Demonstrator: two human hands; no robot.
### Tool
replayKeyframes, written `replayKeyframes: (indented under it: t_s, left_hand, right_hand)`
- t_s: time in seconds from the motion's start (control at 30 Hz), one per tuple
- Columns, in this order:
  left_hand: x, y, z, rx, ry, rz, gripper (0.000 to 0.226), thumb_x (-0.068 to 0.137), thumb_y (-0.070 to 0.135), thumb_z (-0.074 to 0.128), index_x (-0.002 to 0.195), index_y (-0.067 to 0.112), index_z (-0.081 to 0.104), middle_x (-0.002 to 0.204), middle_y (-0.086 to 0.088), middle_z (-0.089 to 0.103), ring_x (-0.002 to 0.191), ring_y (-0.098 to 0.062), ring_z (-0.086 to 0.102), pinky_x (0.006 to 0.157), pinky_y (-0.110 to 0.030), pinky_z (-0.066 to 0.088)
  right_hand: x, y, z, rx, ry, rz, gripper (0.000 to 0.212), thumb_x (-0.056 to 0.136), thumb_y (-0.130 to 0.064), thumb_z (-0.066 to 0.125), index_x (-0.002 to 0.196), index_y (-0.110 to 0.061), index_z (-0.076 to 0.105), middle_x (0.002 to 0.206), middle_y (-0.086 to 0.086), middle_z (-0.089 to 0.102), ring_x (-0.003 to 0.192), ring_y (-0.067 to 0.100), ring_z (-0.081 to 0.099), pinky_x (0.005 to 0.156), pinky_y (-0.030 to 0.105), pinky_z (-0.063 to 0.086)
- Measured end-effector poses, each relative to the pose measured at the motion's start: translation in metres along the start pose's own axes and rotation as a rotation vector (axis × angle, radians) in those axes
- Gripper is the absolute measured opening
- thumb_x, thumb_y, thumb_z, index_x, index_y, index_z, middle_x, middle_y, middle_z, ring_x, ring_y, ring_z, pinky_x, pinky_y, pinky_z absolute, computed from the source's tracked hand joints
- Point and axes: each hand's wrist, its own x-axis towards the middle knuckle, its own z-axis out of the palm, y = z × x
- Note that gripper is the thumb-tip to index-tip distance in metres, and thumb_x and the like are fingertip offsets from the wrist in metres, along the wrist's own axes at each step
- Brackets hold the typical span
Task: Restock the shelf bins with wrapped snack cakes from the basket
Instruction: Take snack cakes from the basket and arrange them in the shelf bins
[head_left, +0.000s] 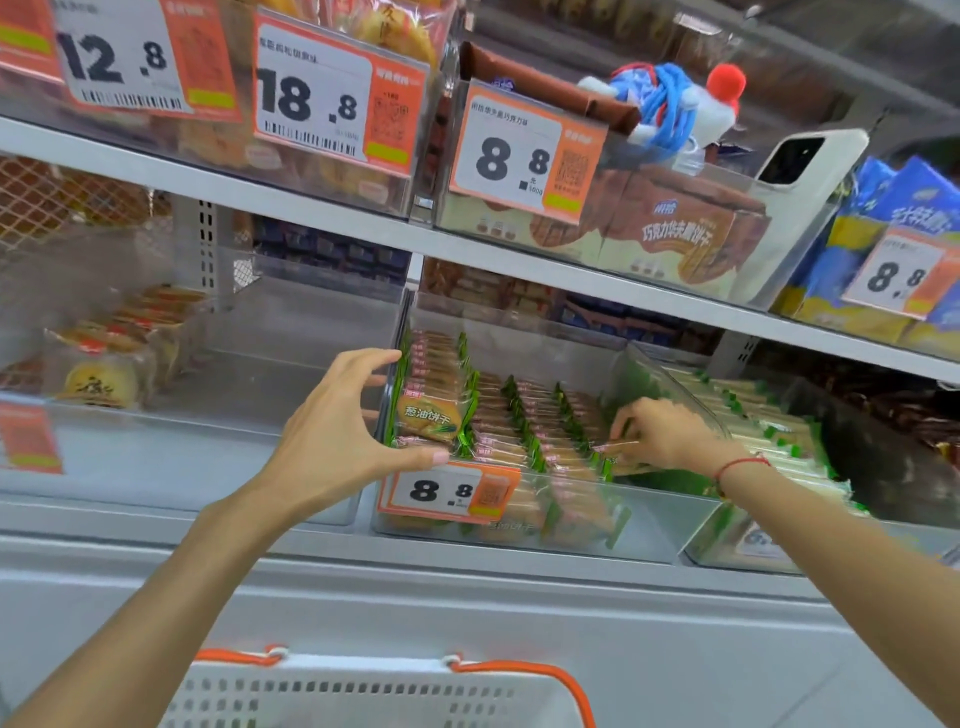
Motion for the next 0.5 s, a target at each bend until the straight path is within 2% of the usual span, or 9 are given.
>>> replayKeyframes:
  t_s: [0.13, 0.27, 0.5]
  left_hand:
    - [-0.001, -0.001, -0.001, 0.010, -0.026, 0.012, 0.108, 0.043, 0.063, 0.079, 0.138, 0.031, 0.040, 0.131, 0.022, 0.039, 0.118, 0.001, 0.046, 0.095, -0.029, 0.048]
    - [-0.001, 0.000, 0.001, 0.045, 0.004, 0.008, 0.110, 0.041, 0.065, 0.077, 0.139, 0.030, 0.040, 0.136, 0.018, 0.039, 0.116, -0.002, 0.048, 0.095, -0.034, 0.050]
    - [0.000, 0.002, 0.004, 0.052, 0.021, 0.006, 0.105, 0.044, 0.059, 0.080, 0.137, 0.031, 0.041, 0.126, 0.024, 0.036, 0.113, 0.001, 0.046, 0.090, -0.025, 0.047]
  right_hand:
    - [0.006, -0.001, 0.008, -0.057, 0.054, -0.015, 0.025, 0.082, -0.030, 0.073, 0.106, -0.029, 0.066, 0.109, -0.005, 0.064, 0.103, 0.018, 0.060, 0.081, 0.027, 0.044]
    - [0.007, -0.001, 0.013, -0.097, 0.094, -0.035, 0.022, 0.083, -0.028, 0.070, 0.104, -0.030, 0.065, 0.107, -0.005, 0.065, 0.100, 0.020, 0.060, 0.079, 0.027, 0.045]
    - [0.011, 0.000, 0.026, -0.049, 0.047, -0.022, 0.023, 0.077, -0.019, 0.073, 0.096, -0.025, 0.062, 0.103, 0.000, 0.065, 0.095, 0.023, 0.060, 0.069, 0.026, 0.041]
